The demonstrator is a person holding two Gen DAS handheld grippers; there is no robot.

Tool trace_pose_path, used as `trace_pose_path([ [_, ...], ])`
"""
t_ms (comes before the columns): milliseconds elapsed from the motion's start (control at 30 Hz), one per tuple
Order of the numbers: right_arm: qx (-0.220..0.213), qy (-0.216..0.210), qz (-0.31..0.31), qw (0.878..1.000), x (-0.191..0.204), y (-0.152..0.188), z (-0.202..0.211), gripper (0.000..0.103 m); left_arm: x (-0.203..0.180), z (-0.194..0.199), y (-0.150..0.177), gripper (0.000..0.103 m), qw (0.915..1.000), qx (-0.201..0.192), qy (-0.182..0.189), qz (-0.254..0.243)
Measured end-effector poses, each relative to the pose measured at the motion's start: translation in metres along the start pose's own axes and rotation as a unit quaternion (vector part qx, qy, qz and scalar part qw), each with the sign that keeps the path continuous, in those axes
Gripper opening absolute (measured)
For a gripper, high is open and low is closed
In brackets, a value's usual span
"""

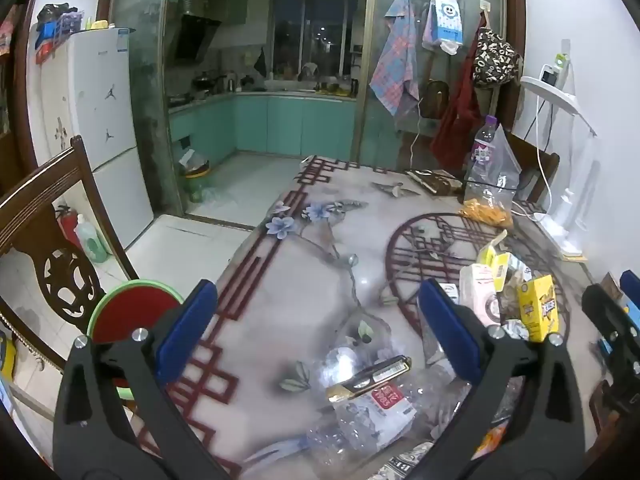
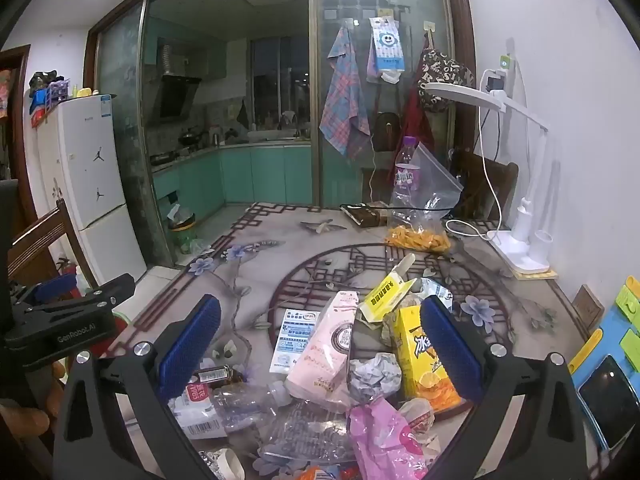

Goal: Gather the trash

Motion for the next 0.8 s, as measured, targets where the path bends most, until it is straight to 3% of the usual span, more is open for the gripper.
trace_pose_path([
  [167, 0.003, -0.002, 0.001, 1.000, 0.001, 0.001, 0.000, 0.096, -0.010, -0.002, 0.002, 0.099, 0.9998, 0.007, -0.012, -0.014],
  [233, 0.003, -0.002, 0.003, 1.000, 0.001, 0.001, 0.001, 0.096, -0.001, -0.008, 0.005, 0.099, 0.9999, 0.016, 0.001, 0.006],
  [800, 0.012, 0.000, 0.000, 1.000, 0.000, 0.010, -0.006, 0.096, 0.007, -0.002, -0.001, 0.099, 0.9999, 0.003, -0.009, -0.004],
])
Point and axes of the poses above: each gripper's, at about its wrist camera, not at the fingertips, and z roughly against the way its jaws point, x to its left, y to its underside, the point moved 10 cm from there along -z, roughly the way its jaws point, and after that the axes turned 12 degrees about -y, right-handed, at the moved point
